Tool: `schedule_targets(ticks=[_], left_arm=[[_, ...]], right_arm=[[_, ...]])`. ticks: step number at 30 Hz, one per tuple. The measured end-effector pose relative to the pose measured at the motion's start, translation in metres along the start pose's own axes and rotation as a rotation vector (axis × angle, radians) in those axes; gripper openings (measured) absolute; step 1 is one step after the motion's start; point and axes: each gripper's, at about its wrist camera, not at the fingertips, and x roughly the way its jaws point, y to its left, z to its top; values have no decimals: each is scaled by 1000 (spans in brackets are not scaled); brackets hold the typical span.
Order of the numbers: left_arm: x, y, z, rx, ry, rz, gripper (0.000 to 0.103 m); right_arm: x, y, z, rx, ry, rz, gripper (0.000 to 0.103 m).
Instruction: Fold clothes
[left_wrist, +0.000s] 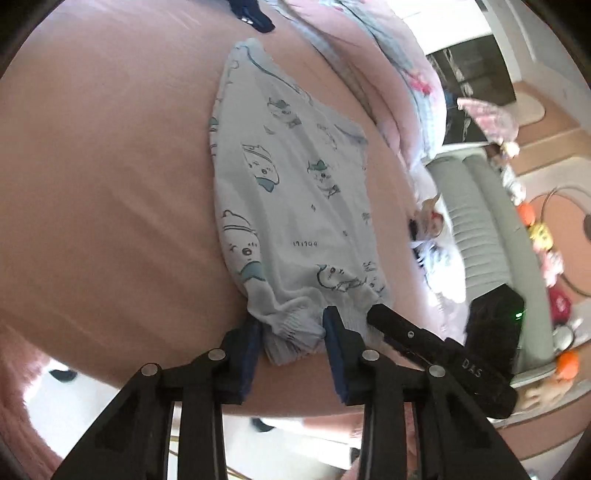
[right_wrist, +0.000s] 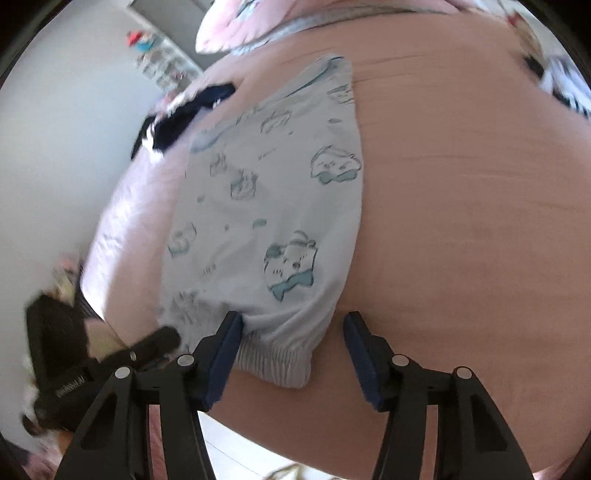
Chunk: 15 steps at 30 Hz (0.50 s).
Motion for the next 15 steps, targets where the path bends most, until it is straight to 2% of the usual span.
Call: schedule_targets(ticks=[5,7,10,11,12,14,15], left_arm=[[-5,3,3,-18,-28,-68,39],[9,5,8,-36,0,-56,42],[23,-1,16,-35,1,-53,42],[24,-3,16,-10,11,-39,41],[24,-7,15,23,21,-10,32],[21,-12,14,56,35,30,23],[18,-12,13,45,40,29,19]], right_arm=[[5,-6,2,54,-15,48,54],[6,-9,2,75,-21,67,54],[10,-8,5,75,-27,71,54],[11,-5,6,58,-27,58,50],[9,-6,4,52,-22,52,37],[5,-7,0,43,-12,45,19],[1,-11,-2,66,-11,68,17]])
